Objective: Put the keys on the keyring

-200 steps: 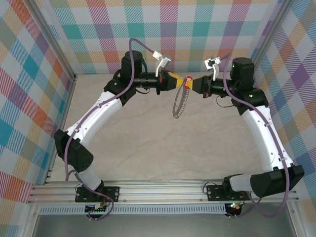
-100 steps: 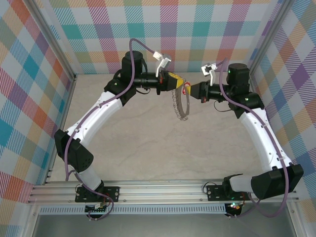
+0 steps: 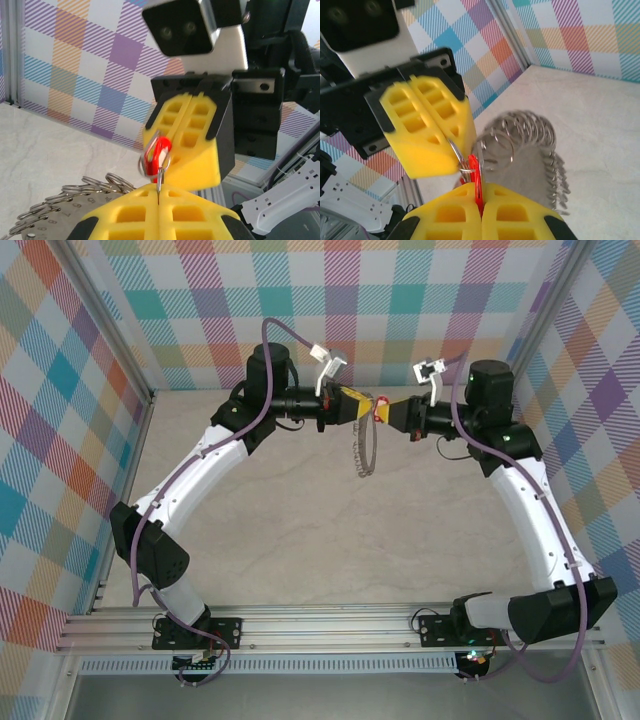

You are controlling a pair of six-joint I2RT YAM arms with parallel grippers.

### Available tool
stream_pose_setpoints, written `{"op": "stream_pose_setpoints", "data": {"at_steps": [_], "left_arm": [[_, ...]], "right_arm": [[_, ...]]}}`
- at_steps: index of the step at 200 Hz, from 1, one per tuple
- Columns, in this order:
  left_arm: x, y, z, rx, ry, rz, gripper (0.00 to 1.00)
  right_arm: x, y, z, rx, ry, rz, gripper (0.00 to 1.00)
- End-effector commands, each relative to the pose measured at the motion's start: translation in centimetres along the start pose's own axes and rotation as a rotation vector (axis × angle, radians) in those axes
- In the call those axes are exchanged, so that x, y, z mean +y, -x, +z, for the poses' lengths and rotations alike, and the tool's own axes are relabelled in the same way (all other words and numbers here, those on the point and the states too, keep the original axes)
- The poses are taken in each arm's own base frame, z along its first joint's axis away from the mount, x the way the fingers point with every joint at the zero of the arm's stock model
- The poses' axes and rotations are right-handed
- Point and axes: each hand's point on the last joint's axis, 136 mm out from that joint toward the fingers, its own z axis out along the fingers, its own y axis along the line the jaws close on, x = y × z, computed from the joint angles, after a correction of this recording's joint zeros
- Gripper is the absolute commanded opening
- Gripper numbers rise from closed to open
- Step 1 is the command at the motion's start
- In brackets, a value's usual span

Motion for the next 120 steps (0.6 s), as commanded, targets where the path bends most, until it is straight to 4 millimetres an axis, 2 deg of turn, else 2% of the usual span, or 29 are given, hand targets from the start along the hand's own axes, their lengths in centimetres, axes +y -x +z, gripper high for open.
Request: {"op": "stream_pose_setpoints", "data": {"at_steps": [1,70,95,120], "left_arm": [[-2.1,1.3,-0.4,-0.026,-0.043,0.054,0.00],[-2.1,1.3,-0.5,-0.027,-0.043,0.057,0.00],[-1.6,1.0,-0.4,-0.023,-0.018,0.042,0.00],[-0.5,0.6,-0.3,-0.027,0.029,0.020,0.28]], "right_arm": [[0.6,1.3,-0.3,-0.013,0.007,-0.042,0.00],[0.6,1.5,-0.2,-0.012,0.007,-0.043,0.00],[0.3,1.5,-0.1,-0.012,-0.007,-0.035,0.00],[-0.5,1.3,0.3,0.002,-0.021,-0.010,0.00]]}}
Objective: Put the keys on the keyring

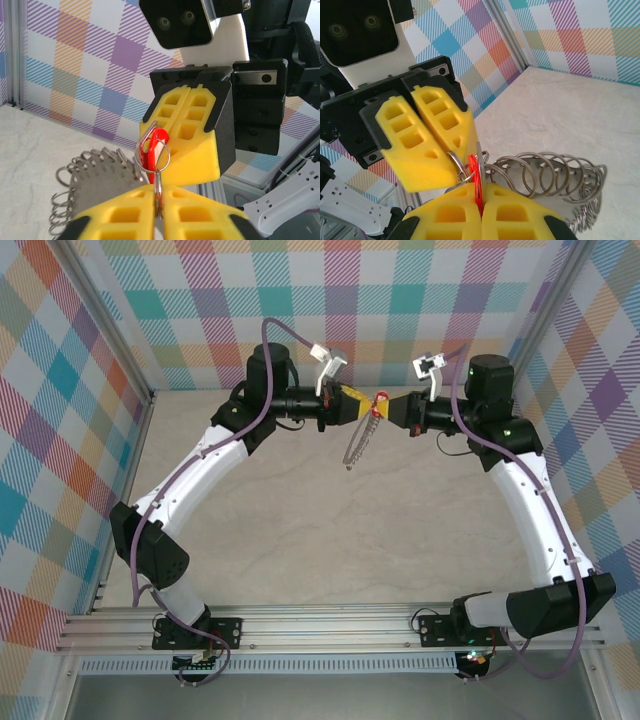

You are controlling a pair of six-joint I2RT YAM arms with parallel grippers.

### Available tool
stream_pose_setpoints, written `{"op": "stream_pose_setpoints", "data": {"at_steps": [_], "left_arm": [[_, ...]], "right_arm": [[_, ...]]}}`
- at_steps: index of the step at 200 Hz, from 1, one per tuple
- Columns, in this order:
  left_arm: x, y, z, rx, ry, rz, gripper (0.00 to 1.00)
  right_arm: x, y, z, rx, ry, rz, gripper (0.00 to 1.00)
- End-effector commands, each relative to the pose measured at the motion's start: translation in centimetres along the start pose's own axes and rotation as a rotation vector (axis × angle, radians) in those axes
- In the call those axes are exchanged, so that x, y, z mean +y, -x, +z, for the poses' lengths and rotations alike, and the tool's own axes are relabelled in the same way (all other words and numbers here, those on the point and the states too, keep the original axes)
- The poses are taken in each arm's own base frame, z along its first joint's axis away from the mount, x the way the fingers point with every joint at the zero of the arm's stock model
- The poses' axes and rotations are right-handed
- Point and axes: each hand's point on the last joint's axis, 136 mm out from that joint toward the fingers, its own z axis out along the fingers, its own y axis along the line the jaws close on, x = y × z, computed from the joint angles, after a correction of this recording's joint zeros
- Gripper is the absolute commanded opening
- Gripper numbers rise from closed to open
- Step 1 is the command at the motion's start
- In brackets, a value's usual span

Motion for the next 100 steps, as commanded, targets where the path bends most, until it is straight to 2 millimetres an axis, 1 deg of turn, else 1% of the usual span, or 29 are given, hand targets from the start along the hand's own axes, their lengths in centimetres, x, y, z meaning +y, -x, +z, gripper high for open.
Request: {"op": "stream_pose_setpoints", "data": {"at_steps": [1,11,35,65,100], "left_arm": [[-0.7,0.6,-0.4,-0.022,0.016,0.021,0.29],[-0.4,0.3,-0.4,-0.020,0.029,0.014,0.37],[0.5,0.0,-0.5,-0.024,0.074,0.004,0.46],[1.9,-0.4,-1.1,-0.041,0.144,-0.018,0.50],[3.7,-0.3,-3.1,-0.100,0.244,-0.051,0.56]], "right_arm": [[-0.1,0.9,0.0,-0.009,-0.011,-0.019,0.00],[-0.5,0.6,0.2,-0.001,-0.016,-0.008,0.00],[-1.4,0.0,0.7,0.016,-0.032,0.016,0.00],[-2.7,-1.0,1.3,0.036,-0.051,0.047,0.00],[-4.3,-2.4,2.1,0.066,-0.075,0.076,0.00]]}}
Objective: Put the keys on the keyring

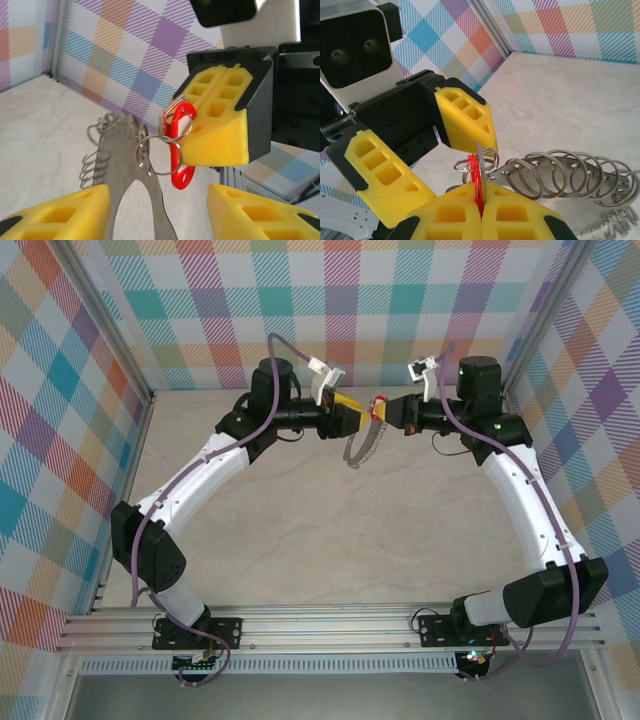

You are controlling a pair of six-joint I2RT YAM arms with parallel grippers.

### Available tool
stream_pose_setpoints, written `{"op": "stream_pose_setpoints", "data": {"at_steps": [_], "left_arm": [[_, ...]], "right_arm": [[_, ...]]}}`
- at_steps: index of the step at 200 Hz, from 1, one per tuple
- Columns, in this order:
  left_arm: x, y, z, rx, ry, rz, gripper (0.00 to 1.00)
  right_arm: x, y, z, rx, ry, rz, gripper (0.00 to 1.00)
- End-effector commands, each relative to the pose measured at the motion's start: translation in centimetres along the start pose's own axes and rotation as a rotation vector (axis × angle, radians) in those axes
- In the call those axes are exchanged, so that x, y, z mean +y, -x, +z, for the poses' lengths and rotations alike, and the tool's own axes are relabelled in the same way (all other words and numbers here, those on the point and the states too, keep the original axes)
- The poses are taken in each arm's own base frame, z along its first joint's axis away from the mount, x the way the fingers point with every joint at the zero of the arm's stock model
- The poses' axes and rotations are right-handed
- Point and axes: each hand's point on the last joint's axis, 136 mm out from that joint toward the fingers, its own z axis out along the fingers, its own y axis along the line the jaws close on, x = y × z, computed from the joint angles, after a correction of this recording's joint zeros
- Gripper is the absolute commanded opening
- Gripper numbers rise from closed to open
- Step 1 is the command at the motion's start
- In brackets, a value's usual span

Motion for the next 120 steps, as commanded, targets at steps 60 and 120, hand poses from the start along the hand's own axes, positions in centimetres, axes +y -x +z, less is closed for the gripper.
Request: {"op": "stream_pose_setpoints", "data": {"at_steps": [60,120], "left_arm": [[4.3,2.8,-6.6,-0.206,0.280,-0.067,0.63],[6.1,1.9,-8.4,-0.221,0.337,-0.100,0.64]], "right_arm": [[-5.7,-2.1,4.0,0.065,-0.042,0.059,0.00],[-11.0,-1.8,7.9,0.110,-0.061,0.104,0.00]]}}
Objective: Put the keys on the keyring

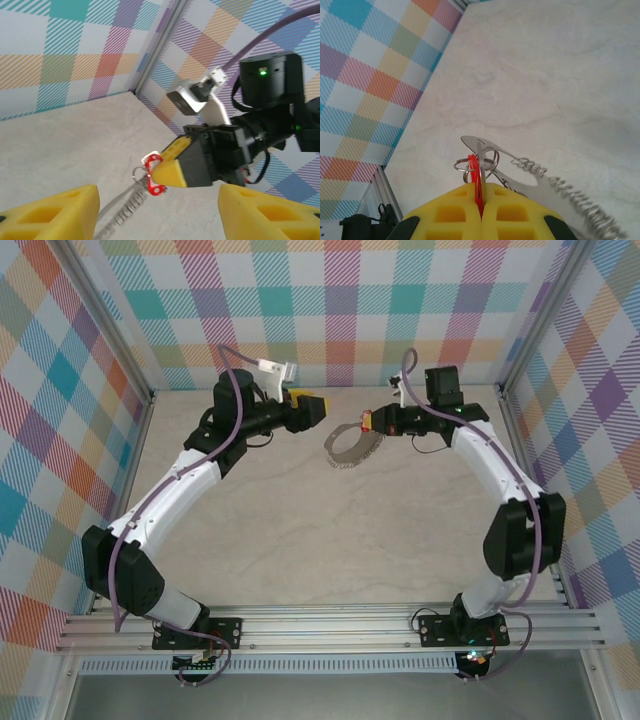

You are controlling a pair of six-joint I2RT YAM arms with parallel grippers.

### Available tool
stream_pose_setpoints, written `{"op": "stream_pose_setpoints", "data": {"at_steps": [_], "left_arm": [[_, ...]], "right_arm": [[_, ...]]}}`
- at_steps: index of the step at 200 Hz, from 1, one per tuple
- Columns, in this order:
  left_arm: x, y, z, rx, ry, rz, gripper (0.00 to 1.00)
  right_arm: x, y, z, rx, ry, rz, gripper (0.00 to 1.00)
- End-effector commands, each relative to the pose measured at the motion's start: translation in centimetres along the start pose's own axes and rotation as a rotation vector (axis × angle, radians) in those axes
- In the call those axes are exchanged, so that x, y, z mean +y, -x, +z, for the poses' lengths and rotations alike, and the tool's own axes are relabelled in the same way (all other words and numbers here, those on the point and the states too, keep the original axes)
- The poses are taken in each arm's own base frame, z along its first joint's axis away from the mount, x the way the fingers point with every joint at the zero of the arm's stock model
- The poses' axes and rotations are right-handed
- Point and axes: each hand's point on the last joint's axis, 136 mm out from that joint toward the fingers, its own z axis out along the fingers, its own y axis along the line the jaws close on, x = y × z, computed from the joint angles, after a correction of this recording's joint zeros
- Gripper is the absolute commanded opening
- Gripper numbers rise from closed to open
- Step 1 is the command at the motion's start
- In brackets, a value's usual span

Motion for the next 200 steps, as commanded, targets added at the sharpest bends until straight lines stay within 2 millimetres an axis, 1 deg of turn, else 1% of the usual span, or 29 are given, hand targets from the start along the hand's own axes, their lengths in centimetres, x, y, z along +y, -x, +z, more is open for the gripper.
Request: {"op": "stream_pose_setpoints", "data": {"at_steps": [1,30,41,57,82,99,146,170,200], "left_arm": [[0.3,1.5,-1.4,-0.061,0.018,0.005,0.64],[1.2,1.5,-1.4,-0.061,0.029,-0.005,0.64],[1.5,1.3,-1.3,-0.057,0.033,-0.011,0.64],[1.7,1.1,-1.1,-0.054,0.032,-0.019,0.64],[2.0,0.6,-0.8,-0.044,0.028,-0.038,0.64],[2.1,0.2,-0.8,-0.041,0.026,-0.054,0.65],[2.1,-0.6,-1.1,-0.038,0.020,-0.092,0.65],[2.2,-1.2,-1.1,-0.030,0.020,-0.116,0.65],[2.3,-1.8,-1.0,-0.020,0.016,-0.146,0.65]], "right_arm": [[0.2,3.2,0.0,-0.062,0.020,-0.093,0.00],[-1.6,3.8,1.7,-0.042,0.025,-0.067,0.00],[-2.3,3.5,2.4,-0.028,0.032,-0.046,0.00],[-3.7,2.4,3.6,-0.006,0.037,0.002,0.00],[-6.0,-0.6,5.5,0.025,0.046,0.101,0.00],[-7.1,-2.9,6.3,0.042,0.052,0.159,0.00],[-7.5,-9.1,6.9,0.098,0.041,0.250,0.00],[-7.7,-11.6,7.2,0.122,0.034,0.299,0.00],[-8.2,-14.7,8.1,0.176,0.019,0.348,0.00]]}}
